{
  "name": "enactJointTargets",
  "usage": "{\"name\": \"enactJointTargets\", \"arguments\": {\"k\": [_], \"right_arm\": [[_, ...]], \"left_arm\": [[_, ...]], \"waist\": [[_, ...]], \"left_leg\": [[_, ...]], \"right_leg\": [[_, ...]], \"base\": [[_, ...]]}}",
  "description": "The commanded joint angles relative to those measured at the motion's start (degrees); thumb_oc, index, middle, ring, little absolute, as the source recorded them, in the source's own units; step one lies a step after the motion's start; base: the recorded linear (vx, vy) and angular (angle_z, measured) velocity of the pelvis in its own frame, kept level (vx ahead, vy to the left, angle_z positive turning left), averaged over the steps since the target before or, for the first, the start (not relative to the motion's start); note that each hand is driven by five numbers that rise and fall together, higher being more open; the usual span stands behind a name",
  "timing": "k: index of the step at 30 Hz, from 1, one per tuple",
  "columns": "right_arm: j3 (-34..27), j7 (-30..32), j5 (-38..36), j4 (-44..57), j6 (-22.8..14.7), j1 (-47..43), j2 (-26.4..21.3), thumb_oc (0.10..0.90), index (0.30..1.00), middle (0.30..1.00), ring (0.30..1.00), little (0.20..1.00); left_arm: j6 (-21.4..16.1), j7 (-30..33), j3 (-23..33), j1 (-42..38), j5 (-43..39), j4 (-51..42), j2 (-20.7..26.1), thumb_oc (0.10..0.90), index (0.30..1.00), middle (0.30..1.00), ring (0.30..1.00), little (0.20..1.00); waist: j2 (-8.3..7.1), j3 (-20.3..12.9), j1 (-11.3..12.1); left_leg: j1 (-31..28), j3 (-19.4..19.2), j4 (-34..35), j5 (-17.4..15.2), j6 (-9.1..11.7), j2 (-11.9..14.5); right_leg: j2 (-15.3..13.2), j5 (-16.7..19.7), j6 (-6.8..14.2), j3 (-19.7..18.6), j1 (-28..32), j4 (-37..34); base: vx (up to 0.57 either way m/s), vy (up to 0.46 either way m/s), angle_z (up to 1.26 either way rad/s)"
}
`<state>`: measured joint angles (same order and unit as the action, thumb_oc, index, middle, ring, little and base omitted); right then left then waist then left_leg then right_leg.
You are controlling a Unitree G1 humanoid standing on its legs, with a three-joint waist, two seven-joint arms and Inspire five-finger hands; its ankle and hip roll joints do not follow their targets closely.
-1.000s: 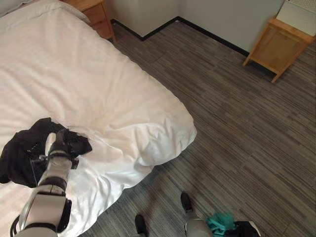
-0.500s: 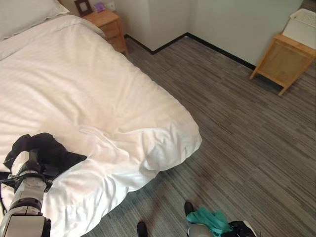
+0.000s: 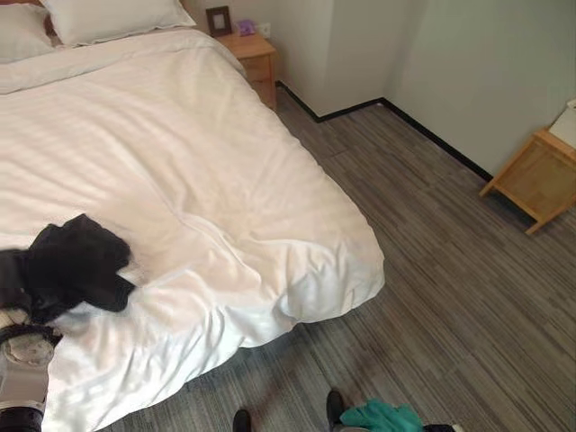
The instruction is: Pick up bed clothes into laundry basket.
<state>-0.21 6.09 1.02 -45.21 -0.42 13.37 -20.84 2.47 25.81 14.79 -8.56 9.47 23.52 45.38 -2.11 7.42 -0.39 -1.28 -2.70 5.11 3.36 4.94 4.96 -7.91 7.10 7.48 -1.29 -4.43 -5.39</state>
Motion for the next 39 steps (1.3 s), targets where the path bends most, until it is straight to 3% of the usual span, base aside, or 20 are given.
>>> {"name": "enactJointTargets", "arguments": {"k": [1,4,6,7,8,9,11,13,16,20,24,26,27,29,31,32,34,36,37,39], "right_arm": [[-3.7,6.2,0.1,11.4,-4.6,-5.6,-8.6,0.400,0.300,0.300,0.300,0.300],[-5.6,7.7,2.4,20.3,-5.4,-6.0,-10.2,0.400,0.300,0.300,0.300,0.300],[-5.8,8.8,4.4,30.7,-7.8,-7.9,-11.1,0.400,0.300,0.300,0.300,0.300],[-5.9,9.1,4.7,33.4,-8.1,-8.7,-11.0,0.400,0.300,0.300,0.300,0.300],[-5.3,9.3,6.1,37.1,-8.3,-9.6,-10.4,0.400,0.300,0.300,0.300,0.300],[-5.5,9.2,6.1,37.3,-8.2,-9.5,-10.3,0.400,0.300,0.300,0.300,0.300],[-4.3,8.8,7.6,40.4,-8.3,-10.4,-10.0,0.400,0.300,0.300,0.300,0.300],[-3.0,7.5,7.8,42.9,-8.4,-12.8,-9.9,0.400,0.300,0.300,0.300,0.300],[-1.9,7.0,6.3,45.5,-8.7,-16.7,-10.2,0.400,0.300,0.300,0.300,0.300],[-2.7,6.2,4.9,50.4,-9.0,-17.3,-10.3,0.400,0.300,0.300,0.300,0.300],[-3.2,4.7,2.2,52.2,-9.9,-19.4,-12.8,0.400,0.300,0.300,0.300,0.300],[-2.2,4.7,1.3,51.3,-9.7,-20.8,-13.6,0.400,0.300,0.300,0.300,0.300],[0.5,3.0,-0.6,50.8,-9.2,-23.4,-14.3,0.400,0.300,0.300,0.300,0.300],[3.0,2.0,-2.0,49.0,-9.0,-25.9,-15.3,0.400,0.300,0.300,0.300,0.300],[6.3,1.8,-3.4,46.3,-8.7,-29.7,-15.6,0.400,0.300,0.300,0.300,0.300],[6.4,1.9,-3.4,46.1,-8.8,-30.1,-15.6,0.400,0.300,0.300,0.300,0.300],[7.8,3.0,-4.2,43.5,-8.0,-33.0,-15.2,0.400,0.300,0.300,0.300,0.300],[8.1,3.4,-4.7,43.2,-7.5,-34.5,-14.8,0.400,0.300,0.300,0.300,0.300],[8.3,3.5,-4.7,42.7,-7.4,-35.1,-14.7,0.400,0.300,0.300,0.300,0.300],[8.4,3.8,-4.9,41.7,-7.6,-35.1,-15.0,0.400,0.300,0.300,0.300,0.300]], "left_arm": [[-10.5,7.3,-9.2,-24.5,-0.9,-11.0,0.9,0.400,0.300,0.300,0.300,0.300],[-12.0,7.3,-12.8,-29.2,-0.2,-15.0,-1.9,0.400,0.300,0.300,0.300,0.300],[-14.6,6.6,-17.9,-34.2,-0.8,-18.8,-6.5,0.400,0.300,0.300,0.300,0.300],[-15.4,5.3,-19.2,-34.7,-1.6,-20.3,-7.9,0.400,0.300,0.300,0.300,0.300],[-15.9,3.5,-20.9,-34.9,-3.3,-23.1,-10.6,0.400,0.300,0.300,0.300,0.300],[-15.8,3.4,-20.9,-34.9,-3.3,-23.2,-10.6,0.400,0.300,0.300,0.300,0.300],[-15.9,0.8,-22.5,-34.3,-4.2,-25.6,-12.3,0.400,0.300,0.300,0.300,0.300],[-15.5,-1.1,-22.0,-32.5,-4.1,-28.4,-11.6,0.400,0.300,0.300,0.300,0.300],[-14.6,-1.2,-18.5,-30.2,-4.2,-31.0,-8.6,0.400,0.300,0.300,0.300,0.300],[-13.4,-0.4,-14.0,-28.8,-4.1,-30.5,-3.8,0.400,0.300,0.300,0.300,0.300],[-15.0,0.9,-6.2,-20.2,-8.5,-29.3,-4.4,0.400,0.300,0.300,0.300,0.300],[-15.2,1.0,-5.1,-18.2,-9.7,-29.4,-5.9,0.400,0.300,0.300,0.300,0.300],[-14.3,0.9,-4.4,-13.6,-9.4,-28.6,-10.0,0.400,0.300,0.300,0.300,0.300],[-14.2,0.7,-2.7,-8.1,-8.2,-28.9,-12.1,0.400,0.300,0.300,0.300,0.300],[-13.8,0.6,-2.9,-5.2,-8.0,-27.9,-14.2,0.400,0.300,0.300,0.300,0.300],[-13.8,0.6,-2.9,-5.3,-8.0,-27.9,-14.2,0.400,0.300,0.300,0.300,0.300],[-13.3,0.5,-4.2,-4.6,-9.6,-25.5,-16.0,0.400,0.300,0.300,0.300,0.300],[-13.0,0.3,-4.5,-4.2,-11.0,-24.0,-17.1,0.400,0.300,0.300,0.300,0.300],[-13.0,-0.1,-5.0,-4.2,-11.5,-23.1,-17.6,0.400,0.300,0.300,0.300,0.300],[-12.6,-1.7,-6.6,-3.2,-11.5,-21.7,-19.3,0.400,0.300,0.300,0.300,0.300]], "waist": [[-0.84,-0.1,-4.3],[-1.38,0.1,-5.4],[-2.10,1.4,-8.4],[-1.56,1.7,-7.6],[-0.88,2.0,-6.7],[-0.97,2.0,-6.6],[-0.80,1.9,-5.4],[-1.27,1.2,-2.9],[-2.02,-0.2,0.2],[-2.57,-0.5,1.0],[-0.67,0.8,1.0],[0.18,1.5,0.8],[0.33,3.9,2.0],[-0.46,5.6,4.2],[-2.06,6.6,5.8],[-2.11,6.5,5.4],[-2.62,7.5,6.9],[-2.70,7.5,7.8],[-2.67,7.4,8.4],[-1.98,6.1,10.1]], "left_leg": [[2.6,-0.6,-0.1,-1.4,0.2,-1.2],[2.6,-2.5,-0.1,-2.3,0.1,-1.0],[2.7,-5.5,-0.1,-2.1,0.1,0.4],[2.7,-7.5,-0.1,-2.2,0.0,1.5],[2.8,-11.1,-0.1,-1.3,-0.5,2.5],[3.0,-11.2,-0.1,-0.9,-0.5,2.4],[3.1,-16.0,-0.3,0.2,-1.2,3.6],[2.9,-23.4,-1.3,0.9,-2.0,4.9],[2.4,-30.1,-1.6,1.5,-1.2,6.4],[3.0,-35.2,-4.0,3.3,0.5,9.2],[3.4,-36.7,-8.6,5.1,4.1,13.9],[4.1,-36.1,-10.7,5.4,5.1,15.6],[5.6,-27.5,-15.8,4.0,4.7,14.3],[7.4,-10.4,-23.5,-0.2,3.1,8.6],[9.7,-1.3,-36.5,-2.7,2.3,3.6],[10.4,-1.1,-36.8,-2.4,2.1,3.5],[13.5,3.0,-42.3,-5.9,0.5,-2.6],[17.6,1.7,-40.4,-6.9,-0.1,-6.0],[19.8,-0.1,-38.5,-6.9,-0.6,-6.2],[22.1,-5.6,-28.6,-4.6,-1.3,-3.2]], "right_leg": [[-3.9,-1.5,7.5,1.6,3.6,2.2],[-3.8,1.1,7.5,0.0,1.5,2.5],[-3.0,4.7,7.5,-0.6,-2.2,3.3],[-3.4,3.2,7.5,2.8,-2.7,4.0],[-5.7,-0.4,7.4,10.9,-1.7,7.2],[-5.8,-0.3,7.4,10.7,-2.0,7.4],[-7.3,-3.9,5.8,17.1,0.1,12.5],[-10.6,-4.9,5.6,23.6,4.0,17.8],[-14.7,-2.1,7.0,31.7,9.2,17.3],[-12.1,-2.5,6.8,33.6,10.8,11.2],[-6.9,-5.5,4.8,32.2,11.6,2.3],[-5.3,-6.1,4.0,31.2,12.1,1.1],[-3.6,-7.2,2.1,27.6,11.0,1.1],[-2.6,-7.4,0.1,22.9,10.4,1.3],[-2.2,-7.6,-1.7,20.1,10.3,1.5],[-2.3,-7.4,-1.7,20.4,9.9,1.5],[-1.1,-7.7,-2.2,18.3,10.4,1.3],[0.0,-8.3,-1.8,17.1,10.9,0.9],[0.5,-9.2,-1.7,16.8,11.6,0.6],[1.8,-11.6,-1.3,16.3,13.2,0.4]], "base": [[-0.11,0.060,0.01],[-0.06,0.028,-0.25],[-0.23,-0.009,-0.61],[-0.39,0.137,-0.82],[-0.27,0.159,-1.01],[-0.32,0.184,-1.26],[-0.31,0.105,-1.47],[-0.39,0.046,-1.93],[-0.23,-0.031,-1.67],[-0.10,-0.140,-1.38],[-0.02,-0.246,-1.35],[-0.04,-0.155,-1.00],[-0.03,-0.128,-1.01],[-0.01,-0.174,-1.30],[0.03,-0.182,-1.48],[0.04,-0.146,-1.03],[0.07,-0.111,-0.59],[0.15,-0.017,-0.55],[0.24,0.053,-0.36],[0.40,0.134,-0.62]]}}
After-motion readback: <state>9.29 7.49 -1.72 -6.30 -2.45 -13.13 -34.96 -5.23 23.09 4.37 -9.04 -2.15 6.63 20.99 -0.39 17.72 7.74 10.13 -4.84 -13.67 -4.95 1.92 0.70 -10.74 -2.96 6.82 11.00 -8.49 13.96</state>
